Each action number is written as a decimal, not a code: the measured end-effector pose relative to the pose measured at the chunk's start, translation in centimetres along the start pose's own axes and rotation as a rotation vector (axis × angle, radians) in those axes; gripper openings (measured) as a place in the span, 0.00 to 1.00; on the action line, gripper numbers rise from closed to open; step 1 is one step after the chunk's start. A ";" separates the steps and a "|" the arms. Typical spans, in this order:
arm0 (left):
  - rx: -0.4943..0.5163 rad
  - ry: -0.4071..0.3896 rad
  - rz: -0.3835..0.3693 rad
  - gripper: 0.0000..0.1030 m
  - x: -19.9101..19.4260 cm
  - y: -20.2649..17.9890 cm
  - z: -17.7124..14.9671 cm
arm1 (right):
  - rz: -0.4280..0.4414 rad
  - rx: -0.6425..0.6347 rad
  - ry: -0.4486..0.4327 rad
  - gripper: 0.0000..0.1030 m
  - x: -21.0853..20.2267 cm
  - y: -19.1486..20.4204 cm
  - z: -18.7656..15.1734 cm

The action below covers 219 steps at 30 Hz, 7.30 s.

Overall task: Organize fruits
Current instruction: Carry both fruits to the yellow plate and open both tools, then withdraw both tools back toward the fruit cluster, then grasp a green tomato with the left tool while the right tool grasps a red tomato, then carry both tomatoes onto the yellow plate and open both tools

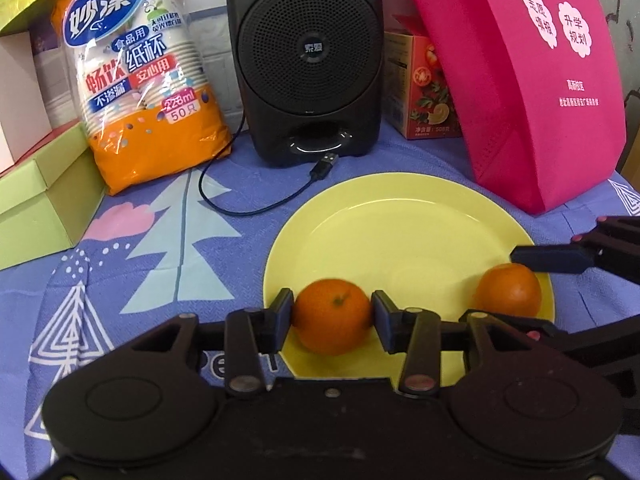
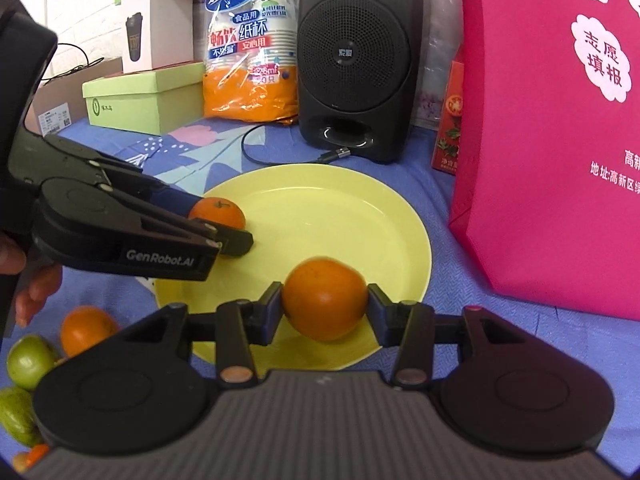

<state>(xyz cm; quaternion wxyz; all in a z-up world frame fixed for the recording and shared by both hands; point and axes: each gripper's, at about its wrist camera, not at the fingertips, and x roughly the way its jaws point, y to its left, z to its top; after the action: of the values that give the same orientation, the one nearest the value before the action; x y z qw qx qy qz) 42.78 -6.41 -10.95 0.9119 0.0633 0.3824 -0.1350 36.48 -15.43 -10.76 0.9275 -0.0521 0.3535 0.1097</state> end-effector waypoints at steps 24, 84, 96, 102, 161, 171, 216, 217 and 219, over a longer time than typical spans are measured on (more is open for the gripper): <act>-0.006 -0.214 0.100 0.92 -16.6 -0.6 -4.7 | 0.002 0.039 -0.217 0.66 -14.5 2.3 -3.0; -0.136 -0.116 -0.053 0.38 -16.1 -2.4 -17.7 | 0.025 -0.031 -0.062 0.66 -13.1 6.5 -11.7; -0.142 -0.115 -0.061 0.39 -16.4 -2.0 -18.2 | 0.033 0.002 -0.017 0.38 -9.5 6.7 -10.0; -0.150 -0.117 -0.064 0.39 -16.4 -2.0 -18.3 | 0.040 0.006 -0.013 0.37 -8.9 6.8 -9.7; -0.171 -0.152 -0.077 0.36 -20.1 -0.8 -18.4 | 0.025 0.036 -0.084 0.28 -16.6 6.1 -13.3; -0.096 -0.186 -0.111 0.36 -20.1 -0.4 -14.3 | 0.003 -0.020 -0.127 0.28 -16.7 5.5 -10.4; 0.020 -0.074 -0.094 0.70 -7.6 -2.3 -2.2 | 0.012 0.050 -0.132 0.40 -4.3 -0.9 2.3; 0.011 -0.081 -0.092 0.70 -8.2 -2.2 -2.4 | 0.015 0.054 -0.136 0.40 -4.8 -0.8 2.0; -0.006 -0.089 -0.094 0.70 -9.2 -2.0 -2.9 | 0.014 0.059 -0.142 0.41 -5.9 -0.5 1.5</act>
<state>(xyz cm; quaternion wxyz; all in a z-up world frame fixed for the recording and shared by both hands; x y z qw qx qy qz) 34.06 -5.82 -6.45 0.9207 0.0365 0.3447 -0.1794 33.27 -16.67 -5.74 0.9505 -0.0143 0.2904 0.1093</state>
